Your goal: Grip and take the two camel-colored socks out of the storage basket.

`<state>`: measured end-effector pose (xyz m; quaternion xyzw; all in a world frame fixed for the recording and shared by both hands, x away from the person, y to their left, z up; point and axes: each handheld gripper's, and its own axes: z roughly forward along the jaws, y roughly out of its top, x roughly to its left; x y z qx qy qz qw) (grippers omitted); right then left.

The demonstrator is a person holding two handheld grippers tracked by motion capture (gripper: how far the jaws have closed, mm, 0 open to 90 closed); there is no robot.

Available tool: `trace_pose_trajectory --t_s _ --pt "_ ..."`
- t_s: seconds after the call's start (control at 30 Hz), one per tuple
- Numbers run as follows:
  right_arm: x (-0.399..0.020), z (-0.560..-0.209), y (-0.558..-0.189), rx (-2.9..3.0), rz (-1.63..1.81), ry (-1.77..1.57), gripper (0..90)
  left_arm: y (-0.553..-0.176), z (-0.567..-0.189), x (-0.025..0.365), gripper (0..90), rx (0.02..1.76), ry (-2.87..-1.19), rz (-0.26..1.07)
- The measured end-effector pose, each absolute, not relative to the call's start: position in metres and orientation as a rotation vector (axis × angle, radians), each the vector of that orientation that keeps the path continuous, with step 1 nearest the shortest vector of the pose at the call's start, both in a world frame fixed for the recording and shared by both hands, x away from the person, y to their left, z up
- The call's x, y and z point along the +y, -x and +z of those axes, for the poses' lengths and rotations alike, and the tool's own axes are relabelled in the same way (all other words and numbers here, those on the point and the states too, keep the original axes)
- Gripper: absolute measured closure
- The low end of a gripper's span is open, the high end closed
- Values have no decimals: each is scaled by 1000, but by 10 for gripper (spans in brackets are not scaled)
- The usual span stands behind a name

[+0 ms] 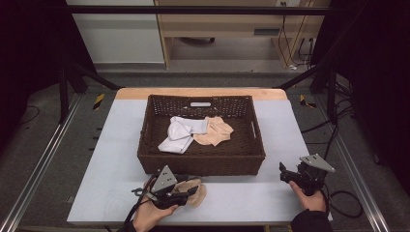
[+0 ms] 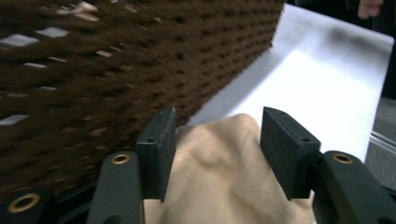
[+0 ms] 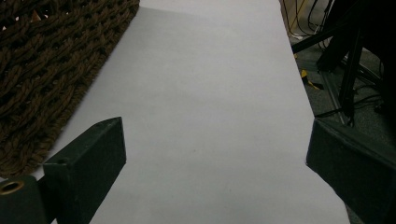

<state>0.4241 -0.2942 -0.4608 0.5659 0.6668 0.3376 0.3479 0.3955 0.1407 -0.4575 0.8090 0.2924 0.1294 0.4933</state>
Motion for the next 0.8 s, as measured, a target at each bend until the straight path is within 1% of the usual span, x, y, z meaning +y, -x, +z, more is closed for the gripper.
trace_pose_trajectory --t_s 0.03,0.07,0.13,0.33,0.47,0.6,0.7,0.8 --pt "-294 -461 -424 1729 875 -1467 51 -396 -455 144 448 718 -1952 323" --pt "-294 -461 -424 1726 876 -1472 51 -396 -454 147 426 725 -1946 328" --pt "-294 -461 -424 1726 876 -1471 51 -397 -452 152 413 743 -1934 312" --pt "-295 -460 -423 1720 883 -1475 51 -392 -449 173 398 779 -1911 351" --pt "-296 -460 -423 1718 881 -1469 51 -388 -450 193 396 816 -1900 395" --pt "-296 -460 -423 1719 880 -1471 50 -389 -455 217 397 890 -1888 446" --pt "-296 -460 -423 1718 879 -1472 49 -391 -460 234 386 948 -1895 516" --pt "-296 -461 -423 1721 882 -1480 46 -393 -462 246 357 1021 -1862 494"
